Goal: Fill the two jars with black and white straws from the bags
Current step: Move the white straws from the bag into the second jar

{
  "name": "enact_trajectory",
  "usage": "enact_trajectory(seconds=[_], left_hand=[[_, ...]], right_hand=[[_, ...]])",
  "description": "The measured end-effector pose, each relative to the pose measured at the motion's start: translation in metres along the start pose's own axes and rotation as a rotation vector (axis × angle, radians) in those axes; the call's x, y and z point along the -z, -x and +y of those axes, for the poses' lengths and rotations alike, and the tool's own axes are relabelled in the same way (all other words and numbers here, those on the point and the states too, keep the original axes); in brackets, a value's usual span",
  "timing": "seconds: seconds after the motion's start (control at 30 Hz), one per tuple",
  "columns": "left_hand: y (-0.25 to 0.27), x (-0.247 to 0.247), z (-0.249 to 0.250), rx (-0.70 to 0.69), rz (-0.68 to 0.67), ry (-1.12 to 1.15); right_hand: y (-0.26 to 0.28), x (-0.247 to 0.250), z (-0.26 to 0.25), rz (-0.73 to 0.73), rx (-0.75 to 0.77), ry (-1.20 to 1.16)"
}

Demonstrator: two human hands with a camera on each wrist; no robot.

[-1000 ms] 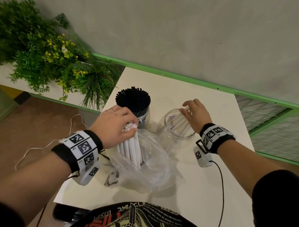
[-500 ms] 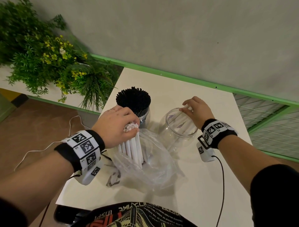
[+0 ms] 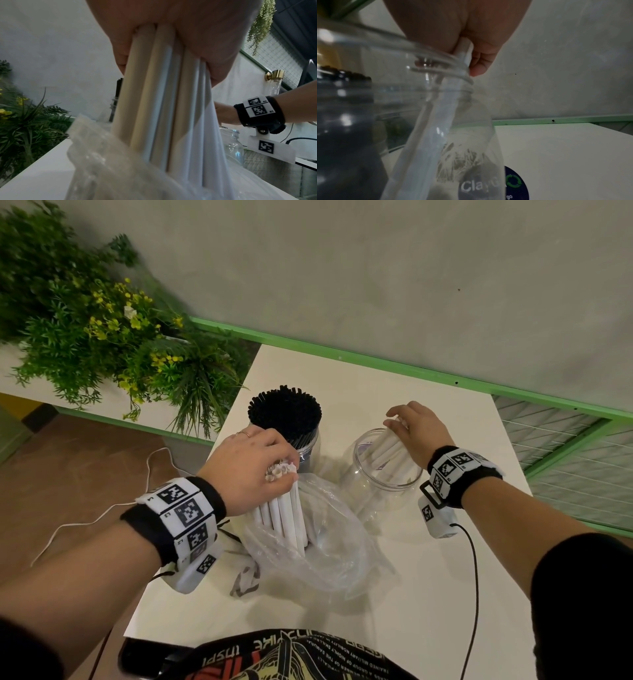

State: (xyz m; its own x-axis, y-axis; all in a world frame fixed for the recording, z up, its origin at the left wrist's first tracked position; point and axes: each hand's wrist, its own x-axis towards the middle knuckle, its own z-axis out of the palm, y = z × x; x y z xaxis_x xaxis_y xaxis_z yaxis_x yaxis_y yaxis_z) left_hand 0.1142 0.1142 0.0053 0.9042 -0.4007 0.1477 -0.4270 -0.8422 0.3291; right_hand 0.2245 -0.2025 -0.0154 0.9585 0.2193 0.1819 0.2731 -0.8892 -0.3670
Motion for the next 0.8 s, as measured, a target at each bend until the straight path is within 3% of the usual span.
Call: enact_trajectory(seconds=[0.1, 0.23, 0.27, 0.33, 0.4, 0.47, 0.63, 0.8], left_hand=[[0.001, 0.001, 0.000, 0.002, 0.001, 0.008], [0.003, 0.001, -0.001, 0.009, 0.009, 0.035], [0.003, 0.002, -0.001, 0.009, 0.019, 0.050], [0.004, 0.004, -0.001, 0.002, 0.018, 0.081], [0.005, 0.011, -0.003, -0.010, -0.033, 0.130], [0.010, 0.018, -0.009, -0.029, -0.094, 0.158], [0.031, 0.019, -0.017, 0.029, -0.114, 0.201], [0.035, 0.006, -0.011, 0.105, 0.003, 0.297]], right_hand=[[0.002, 0.005, -0.006, 0.046, 0.028, 0.026], [0.017, 0.020, -0.052, 0.257, 0.178, -0.095], [0.027, 0.020, -0.068, 0.242, 0.226, -0.174], [0.052, 0.009, -0.099, 0.018, 0.289, -0.340], [0.076, -0.013, -0.120, -0.294, 0.234, -0.466], [0.090, -0.037, -0.130, -0.441, 0.135, -0.553], [0.094, -0.058, -0.144, -0.367, 0.084, -0.714], [0.091, -0.060, -0.150, -0.326, 0.036, -0.794]])
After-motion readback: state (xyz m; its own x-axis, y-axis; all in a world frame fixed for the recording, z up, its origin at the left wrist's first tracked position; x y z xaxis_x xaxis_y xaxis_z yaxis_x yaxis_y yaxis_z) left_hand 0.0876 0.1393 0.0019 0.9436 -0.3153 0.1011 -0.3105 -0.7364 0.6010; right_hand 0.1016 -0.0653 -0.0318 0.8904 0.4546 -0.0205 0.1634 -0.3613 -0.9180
